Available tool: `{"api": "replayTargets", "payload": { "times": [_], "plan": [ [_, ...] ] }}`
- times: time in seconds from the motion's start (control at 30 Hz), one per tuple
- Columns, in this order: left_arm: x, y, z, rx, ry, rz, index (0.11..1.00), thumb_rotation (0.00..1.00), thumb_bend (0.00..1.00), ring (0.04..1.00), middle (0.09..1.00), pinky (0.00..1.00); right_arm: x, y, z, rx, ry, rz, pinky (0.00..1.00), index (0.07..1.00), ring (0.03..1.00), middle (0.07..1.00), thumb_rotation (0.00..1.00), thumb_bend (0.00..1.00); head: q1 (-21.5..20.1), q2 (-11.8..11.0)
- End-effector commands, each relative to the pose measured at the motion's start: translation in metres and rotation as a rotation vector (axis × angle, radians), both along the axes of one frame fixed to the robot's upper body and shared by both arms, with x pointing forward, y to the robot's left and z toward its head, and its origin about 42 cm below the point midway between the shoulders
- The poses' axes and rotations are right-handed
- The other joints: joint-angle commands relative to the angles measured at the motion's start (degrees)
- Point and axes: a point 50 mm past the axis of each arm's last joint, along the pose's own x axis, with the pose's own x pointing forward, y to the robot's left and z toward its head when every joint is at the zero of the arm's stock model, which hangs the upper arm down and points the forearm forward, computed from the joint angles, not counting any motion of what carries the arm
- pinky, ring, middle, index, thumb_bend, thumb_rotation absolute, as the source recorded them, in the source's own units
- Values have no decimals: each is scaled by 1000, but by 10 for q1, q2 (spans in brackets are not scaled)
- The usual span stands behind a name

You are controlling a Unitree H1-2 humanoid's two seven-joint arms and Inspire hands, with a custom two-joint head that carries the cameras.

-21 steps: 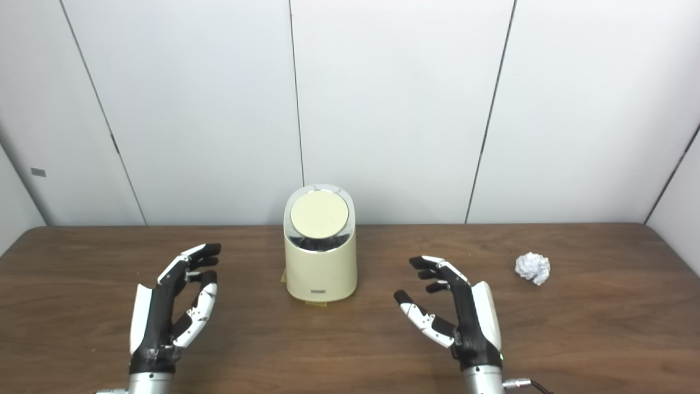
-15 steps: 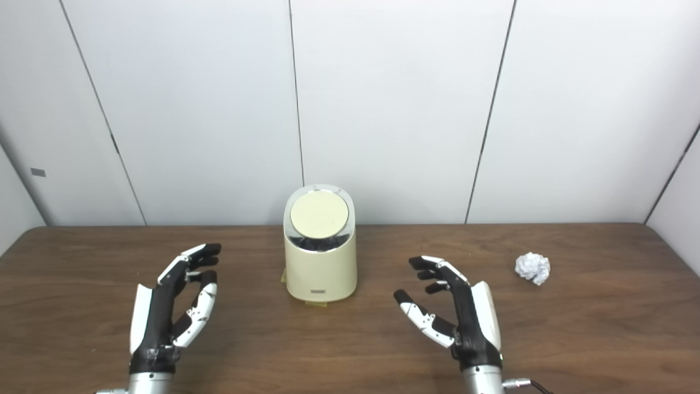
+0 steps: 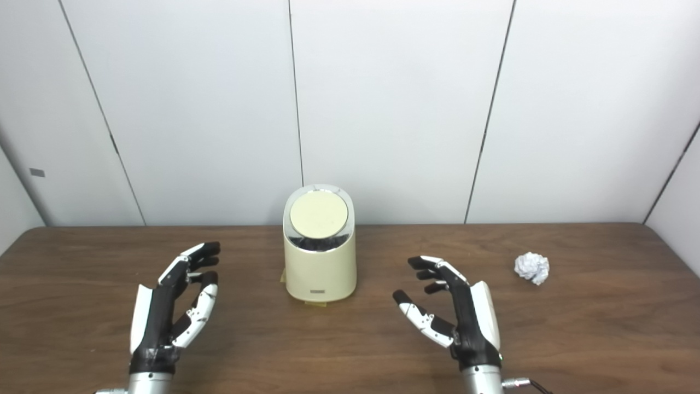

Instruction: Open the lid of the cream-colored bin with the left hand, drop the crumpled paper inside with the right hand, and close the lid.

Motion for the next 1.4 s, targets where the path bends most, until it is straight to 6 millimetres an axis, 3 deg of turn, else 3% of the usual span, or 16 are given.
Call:
{"api": "replayTargets", "payload": {
  "times": [0.0, 0.07, 0.23, 0.4, 0.6, 0.77, 0.83, 1.0, 1.1, 1.3, 1.37],
  "plan": [
    [6, -6, 23, -5, -21, -1, 864, 619, 518, 852, 869, 753, 1, 3, -3, 9, -16, 13, 544, 685, 660, 701, 440, 340, 0, -1],
    [9, -11, 33, -8, 6, 3, 889, 681, 582, 872, 883, 786, 2, 2, -4, 10, -18, 14, 520, 682, 642, 695, 439, 340, 1, -3],
    [23, -23, 56, 0, 16, 6, 911, 690, 665, 875, 898, 771, 2, 2, -6, 0, 6, 10, 545, 678, 669, 705, 432, 334, 5, -5],
    [41, -37, 81, -20, -13, -19, 933, 599, 746, 874, 909, 760, 2, 4, -7, -1, -2, 15, 546, 678, 665, 704, 412, 332, 3, -7],
    [62, -59, 107, -51, -37, -47, 953, 475, 774, 889, 919, 776, 1, 5, -6, -6, -4, 9, 529, 680, 646, 705, 428, 329, 1, -6],
    [75, -77, 122, -33, -34, -55, 960, 423, 877, 805, 927, 633, 1, 6, -5, -3, -3, 7, 520, 684, 641, 702, 442, 335, -1, -6],
    [79, -82, 126, -16, -24, -56, 962, 400, 898, 808, 925, 647, 1, 6, -5, -12, -1, 4, 515, 685, 637, 702, 446, 330, 0, -6],
    [86, -91, 129, 38, -11, -40, 955, 323, 919, 755, 923, 573, 0, 6, -5, -12, -1, 5, 506, 684, 630, 699, 479, 334, -1, -4],
    [90, -96, 129, 83, -7, -15, 940, 282, 932, 589, 914, 426, 0, 6, -5, -4, -2, 8, 525, 685, 643, 704, 481, 337, -2, -3],
    [96, -103, 122, 136, 19, 15, 922, 206, 950, 712, 924, 528, -1, 5, -5, -6, -6, 5, 533, 683, 650, 702, 495, 343, -3, -2],
    [97, -104, 120, 142, 27, 24, 921, 189, 939, 619, 926, 449, -1, 5, -5, -1, -7, 6, 538, 684, 657, 702, 485, 341, -3, -1]
  ]
}}
